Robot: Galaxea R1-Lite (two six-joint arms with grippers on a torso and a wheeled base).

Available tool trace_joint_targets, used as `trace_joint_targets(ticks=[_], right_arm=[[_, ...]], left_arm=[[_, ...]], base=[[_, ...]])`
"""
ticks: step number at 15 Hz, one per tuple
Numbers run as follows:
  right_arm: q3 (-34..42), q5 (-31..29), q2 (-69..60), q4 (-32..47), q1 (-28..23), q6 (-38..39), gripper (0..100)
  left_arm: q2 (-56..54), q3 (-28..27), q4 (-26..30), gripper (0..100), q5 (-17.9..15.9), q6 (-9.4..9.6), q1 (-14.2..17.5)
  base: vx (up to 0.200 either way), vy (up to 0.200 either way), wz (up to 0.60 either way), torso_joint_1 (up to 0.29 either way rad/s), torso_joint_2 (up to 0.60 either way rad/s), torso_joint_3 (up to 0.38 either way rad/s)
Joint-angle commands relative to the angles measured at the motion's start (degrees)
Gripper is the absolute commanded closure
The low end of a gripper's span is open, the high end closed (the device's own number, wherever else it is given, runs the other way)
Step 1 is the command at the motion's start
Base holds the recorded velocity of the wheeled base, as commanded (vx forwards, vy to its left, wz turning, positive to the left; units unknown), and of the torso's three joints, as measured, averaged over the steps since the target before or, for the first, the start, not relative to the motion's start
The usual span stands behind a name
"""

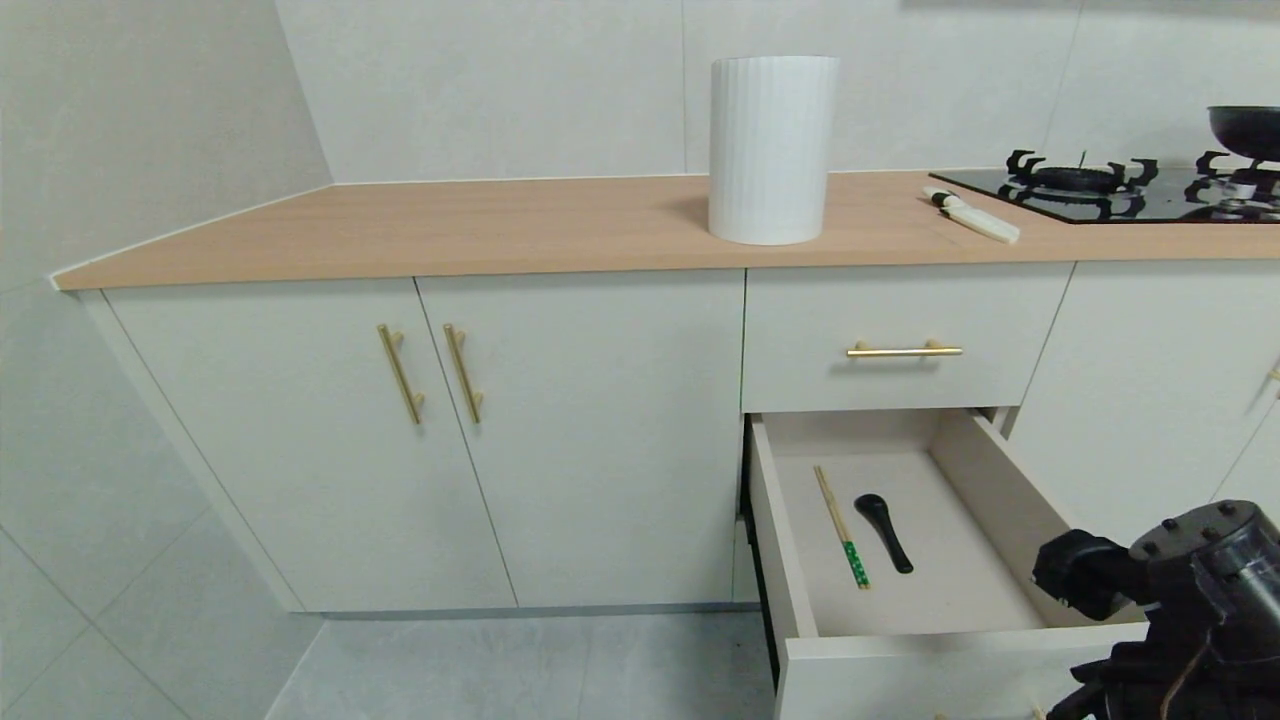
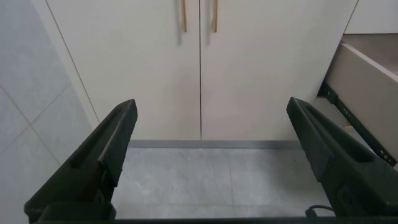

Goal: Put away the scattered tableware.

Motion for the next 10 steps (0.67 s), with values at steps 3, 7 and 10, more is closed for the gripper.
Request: trace_joint_targets(ticks=[3,7,10], right_arm=[[0.5,-0.3,5.4,0.8,1.1,-0.7,0],[-2.4,-0.8,12.6,0.4,-1.2,4.3,0],[-4.1,-2.6,16.2,0.4,-3.2,6.4,0]], left_arm=[[0.0,0.0,0.0,0,0.0,-0.04,0.0],[0.1,0.0,0.0,0,0.0,-0.04,0.0],[0.1,0.0,0.0,0,0.0,-0.04,0.0]], base=[[0.0,0.0,0.0,0.0,0.0,0.0],[0.0,0.0,0.0,0.0,0.0,0.0],[0.0,0.0,0.0,0.0,0.0,0.0]])
